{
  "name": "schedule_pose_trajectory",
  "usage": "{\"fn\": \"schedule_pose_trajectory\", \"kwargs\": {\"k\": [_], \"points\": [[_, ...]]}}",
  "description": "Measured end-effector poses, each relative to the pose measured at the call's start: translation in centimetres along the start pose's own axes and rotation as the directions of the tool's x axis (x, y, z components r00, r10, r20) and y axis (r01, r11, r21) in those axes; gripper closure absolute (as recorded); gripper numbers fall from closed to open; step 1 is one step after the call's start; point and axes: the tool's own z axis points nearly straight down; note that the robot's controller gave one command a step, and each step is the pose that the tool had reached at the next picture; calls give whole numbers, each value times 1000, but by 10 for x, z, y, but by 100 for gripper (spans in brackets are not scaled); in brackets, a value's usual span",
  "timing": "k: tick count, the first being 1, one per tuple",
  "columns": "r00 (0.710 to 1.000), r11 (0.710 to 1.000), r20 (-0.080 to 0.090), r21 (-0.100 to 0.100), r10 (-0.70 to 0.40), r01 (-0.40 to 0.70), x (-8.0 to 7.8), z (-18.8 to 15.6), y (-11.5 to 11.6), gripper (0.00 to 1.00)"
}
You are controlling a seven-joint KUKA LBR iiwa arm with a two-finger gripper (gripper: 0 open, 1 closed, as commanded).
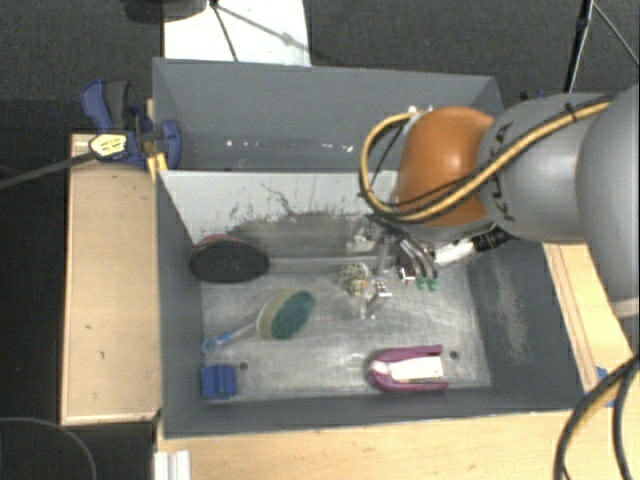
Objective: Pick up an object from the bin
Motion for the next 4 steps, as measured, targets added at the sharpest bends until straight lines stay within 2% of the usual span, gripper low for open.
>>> {"fn": "schedule_pose_trajectory", "kwargs": {"k": [1, 2, 3, 4], "points": [[1000, 1000, -7, 0, 9, -9, 15, 2, -4, 0], [999, 999, -2, -1, 37, -37, -3, 29, -11, 0], [999, 999, -2, -1, 35, -35, -4, 27, -10, 0], [999, 999, 10, -1, 36, -36, -7, 25, -10, 100]]}}
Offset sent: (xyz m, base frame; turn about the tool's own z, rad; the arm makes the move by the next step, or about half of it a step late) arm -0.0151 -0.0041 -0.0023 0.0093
